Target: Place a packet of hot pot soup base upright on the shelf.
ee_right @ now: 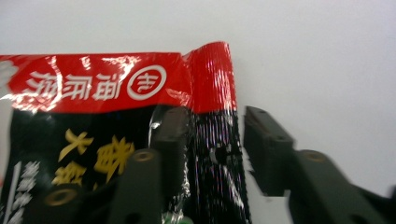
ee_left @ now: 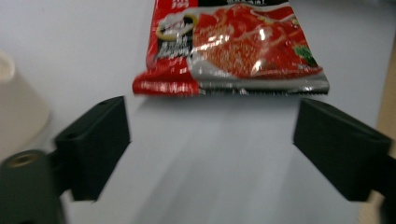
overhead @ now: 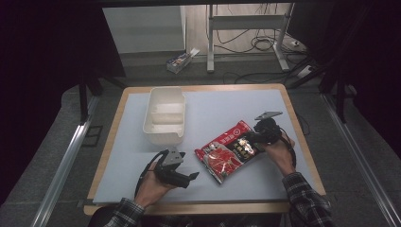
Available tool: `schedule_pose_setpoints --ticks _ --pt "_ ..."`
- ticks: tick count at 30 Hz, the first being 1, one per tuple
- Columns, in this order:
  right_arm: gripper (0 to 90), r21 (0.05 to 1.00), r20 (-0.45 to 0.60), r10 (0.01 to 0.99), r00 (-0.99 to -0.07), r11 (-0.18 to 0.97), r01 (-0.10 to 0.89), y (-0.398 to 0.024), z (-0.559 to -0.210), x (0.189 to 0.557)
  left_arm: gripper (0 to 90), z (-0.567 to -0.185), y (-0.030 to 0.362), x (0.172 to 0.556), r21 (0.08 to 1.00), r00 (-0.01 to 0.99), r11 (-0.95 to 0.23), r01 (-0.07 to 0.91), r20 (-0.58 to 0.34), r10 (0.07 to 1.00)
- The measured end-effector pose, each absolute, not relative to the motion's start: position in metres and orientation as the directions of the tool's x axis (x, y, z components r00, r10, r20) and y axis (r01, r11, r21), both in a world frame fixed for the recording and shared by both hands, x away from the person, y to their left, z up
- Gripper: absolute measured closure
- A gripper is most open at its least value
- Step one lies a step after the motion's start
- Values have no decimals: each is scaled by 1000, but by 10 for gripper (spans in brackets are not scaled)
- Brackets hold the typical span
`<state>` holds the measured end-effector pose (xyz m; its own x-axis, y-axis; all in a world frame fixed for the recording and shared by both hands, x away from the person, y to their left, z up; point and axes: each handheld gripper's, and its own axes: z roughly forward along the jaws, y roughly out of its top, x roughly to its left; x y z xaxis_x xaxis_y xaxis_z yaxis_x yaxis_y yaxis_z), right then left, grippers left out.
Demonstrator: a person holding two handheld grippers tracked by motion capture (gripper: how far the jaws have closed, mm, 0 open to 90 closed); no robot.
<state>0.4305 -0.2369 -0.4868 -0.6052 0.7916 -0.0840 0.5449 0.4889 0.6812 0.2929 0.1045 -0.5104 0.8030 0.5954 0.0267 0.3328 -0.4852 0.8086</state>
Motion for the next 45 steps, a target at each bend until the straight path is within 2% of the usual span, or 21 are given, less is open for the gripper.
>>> schedule_pose_setpoints --ticks 1,2,3,6,7,8,9,12,15,20,34,45 --pt "437 692 -78 788 -610 483 536 -241 -484 426 324 -509 96 299 819 817 -470 329 3 577" --pt "437 692 -78 788 -610 483 536 -241 -484 426 398 -509 96 299 819 817 -470 329 3 577" --pt "398 697 -71 783 -618 482 531 -243 -483 424 398 -509 92 301 826 820 -462 324 -1 573" --pt "297 700 -66 772 -632 487 522 -245 -481 418 594 -509 78 312 837 827 -440 324 -24 562" --pt "235 702 -71 762 -644 497 511 -246 -481 413 700 -510 73 316 835 828 -442 326 -27 560" --pt "235 702 -71 762 -644 497 511 -246 -481 413 700 -511 69 319 835 832 -448 319 -20 555" --pt "172 695 -62 757 -650 500 516 -248 -481 409 779 -514 60 324 830 831 -448 332 -33 555" --pt "97 689 -41 749 -662 501 524 -252 -483 402 860 -518 53 326 822 832 -460 336 -30 553" --pt "52 683 -36 748 -663 502 530 -258 -484 395 898 -527 47 326 796 840 -499 343 -23 541" --pt "0 690 -31 758 -651 487 535 -268 -483 384 900 -532 47 321 789 839 -516 334 1 545" --pt "0 705 -20 745 -666 483 519 -281 -477 351 900 -539 52 315 792 825 -494 358 -21 565" --pt "0 726 21 690 -724 487 485 -257 -473 348 900 -540 55 311 777 825 -507 373 -28 565"
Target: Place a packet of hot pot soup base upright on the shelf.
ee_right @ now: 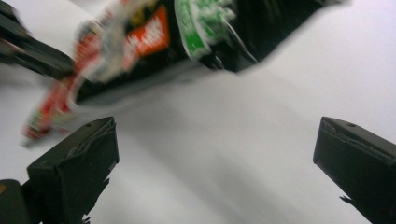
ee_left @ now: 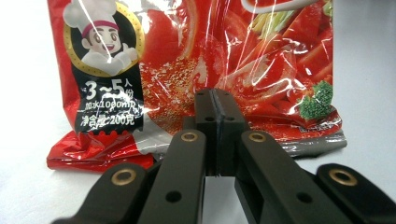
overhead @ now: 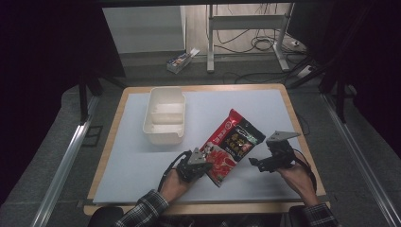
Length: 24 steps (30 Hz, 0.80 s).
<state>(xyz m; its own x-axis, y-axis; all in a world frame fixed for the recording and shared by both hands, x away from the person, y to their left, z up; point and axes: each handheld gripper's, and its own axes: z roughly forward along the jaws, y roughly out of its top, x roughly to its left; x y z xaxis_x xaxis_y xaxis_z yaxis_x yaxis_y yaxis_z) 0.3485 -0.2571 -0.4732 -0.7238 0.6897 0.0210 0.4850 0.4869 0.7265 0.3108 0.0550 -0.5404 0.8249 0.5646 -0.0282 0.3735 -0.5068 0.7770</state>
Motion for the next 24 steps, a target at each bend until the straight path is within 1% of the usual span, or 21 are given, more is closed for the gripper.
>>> schedule_pose_setpoints --ticks 6,10,13,16,18,19,20,21,24 --pt "0 735 20 661 -750 499 460 -234 -463 351 900 -540 56 312 773 825 -505 384 -41 564" --pt "0 730 82 657 -749 473 494 -220 -464 366 900 -541 56 311 771 826 -511 380 -34 563" --pt "28 731 141 646 -750 443 519 -212 -465 377 900 -541 56 311 770 826 -513 381 -35 562" --pt "137 748 159 648 -745 413 519 -208 -461 380 900 -541 56 312 767 828 -515 383 -37 560" --pt "272 753 180 650 -738 391 528 -207 -457 382 900 -541 56 312 767 828 -516 380 -35 559" --pt "370 758 202 634 -746 381 529 -207 -455 383 900 -541 55 311 768 826 -514 382 -36 562" --pt "415 764 220 615 -757 375 526 -206 -455 383 900 -541 55 311 768 829 -520 375 -26 559" --pt "440 767 221 617 -756 368 525 -205 -455 384 900 -541 55 310 768 828 -522 371 -20 560" --pt "528 774 195 635 -747 368 515 -201 -451 382 900 -541 54 309 773 826 -520 365 -10 564"
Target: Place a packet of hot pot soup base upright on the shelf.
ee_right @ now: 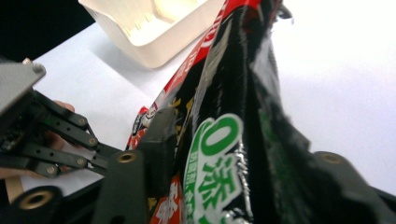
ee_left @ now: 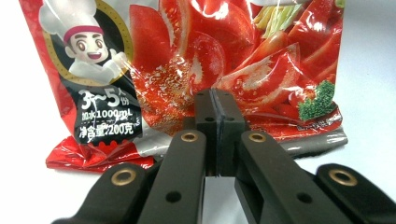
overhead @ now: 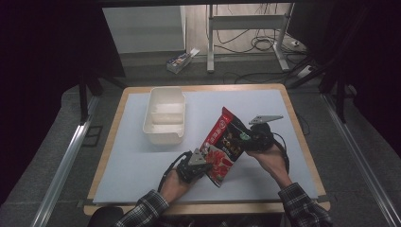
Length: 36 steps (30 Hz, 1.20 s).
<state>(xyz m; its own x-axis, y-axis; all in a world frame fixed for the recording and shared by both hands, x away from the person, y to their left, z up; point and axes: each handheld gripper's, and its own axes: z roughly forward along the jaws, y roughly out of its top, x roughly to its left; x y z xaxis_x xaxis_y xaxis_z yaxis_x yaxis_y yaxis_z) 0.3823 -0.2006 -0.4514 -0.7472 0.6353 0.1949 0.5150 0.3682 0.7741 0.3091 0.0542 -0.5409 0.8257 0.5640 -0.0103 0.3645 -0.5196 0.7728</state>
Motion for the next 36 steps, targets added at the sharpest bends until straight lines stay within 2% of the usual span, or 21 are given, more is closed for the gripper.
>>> schedule_pose_setpoints --ticks 5,7,9,14,15,18,23,29,36 --pt "671 787 265 621 -737 303 538 -204 -447 382 899 -539 57 308 778 823 -501 380 -37 566" --pt "708 799 297 613 -732 259 542 -206 -445 382 820 -538 59 307 769 831 -509 387 -51 554" --pt "722 813 287 612 -737 251 526 -206 -441 380 780 -537 60 302 771 835 -519 370 -30 550" --pt "730 830 252 605 -755 265 490 -202 -429 378 639 -530 58 293 785 836 -519 338 2 549" --pt "731 832 253 600 -759 266 487 -201 -427 378 577 -529 59 292 789 836 -516 334 5 549" --pt "732 838 235 597 -767 276 471 -196 -420 378 480 -528 61 288 793 833 -510 332 7 553" --pt "732 843 208 604 -769 288 454 -194 -408 379 360 -523 68 285 804 832 -492 335 -7 555" --pt "729 849 181 619 -764 294 439 -198 -397 382 259 -521 81 282 811 817 -459 363 -39 576" --pt "727 852 185 617 -765 287 437 -199 -386 388 217 -520 95 275 810 803 -441 386 -60 593"
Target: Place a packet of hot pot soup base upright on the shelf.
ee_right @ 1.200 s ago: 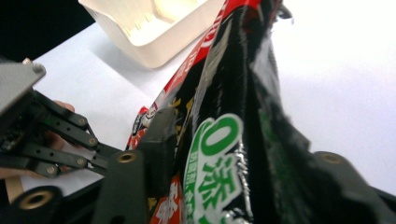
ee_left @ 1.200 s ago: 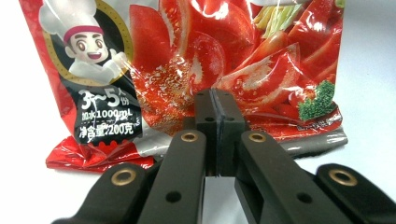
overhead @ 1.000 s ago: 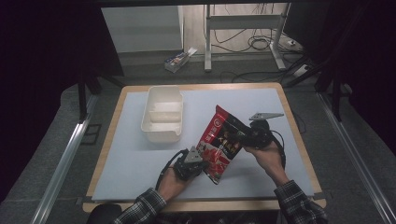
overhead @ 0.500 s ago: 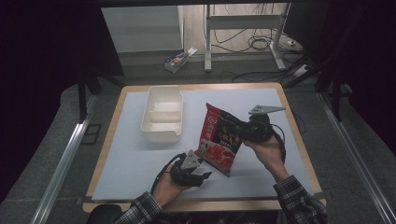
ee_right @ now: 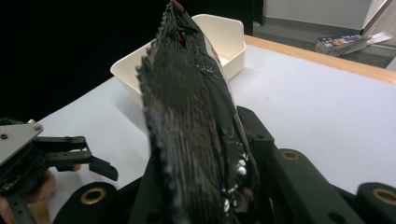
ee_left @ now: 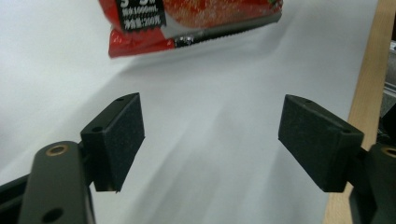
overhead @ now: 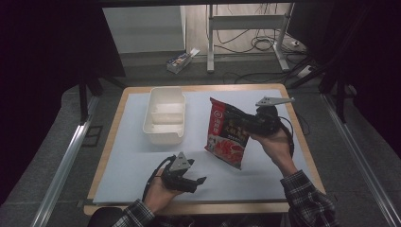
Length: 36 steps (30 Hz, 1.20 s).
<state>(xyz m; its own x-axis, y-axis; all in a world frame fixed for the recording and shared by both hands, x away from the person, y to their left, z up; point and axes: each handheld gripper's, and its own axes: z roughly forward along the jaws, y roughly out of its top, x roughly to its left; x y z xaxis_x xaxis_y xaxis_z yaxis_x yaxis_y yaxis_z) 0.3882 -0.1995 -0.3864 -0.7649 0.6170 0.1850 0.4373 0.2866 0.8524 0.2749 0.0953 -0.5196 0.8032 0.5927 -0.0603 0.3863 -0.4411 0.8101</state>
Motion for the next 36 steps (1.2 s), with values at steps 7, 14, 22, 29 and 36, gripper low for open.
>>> schedule_pose_setpoints --ticks 7,14,22,29,36 --pt "726 857 173 615 -769 290 425 -195 -374 395 151 -519 108 268 809 786 -432 398 -58 616" --pt "726 861 164 616 -770 291 416 -189 -365 404 102 -520 118 265 801 777 -436 410 -56 627" --pt "725 864 160 623 -766 286 413 -181 -360 418 68 -522 125 263 790 770 -447 420 -50 636" --pt "724 868 152 629 -762 283 407 -170 -353 432 54 -525 132 260 782 756 -457 424 -27 654" --pt "723 877 137 629 -765 282 389 -155 -344 445 44 -525 140 258 784 741 -448 429 -22 671"
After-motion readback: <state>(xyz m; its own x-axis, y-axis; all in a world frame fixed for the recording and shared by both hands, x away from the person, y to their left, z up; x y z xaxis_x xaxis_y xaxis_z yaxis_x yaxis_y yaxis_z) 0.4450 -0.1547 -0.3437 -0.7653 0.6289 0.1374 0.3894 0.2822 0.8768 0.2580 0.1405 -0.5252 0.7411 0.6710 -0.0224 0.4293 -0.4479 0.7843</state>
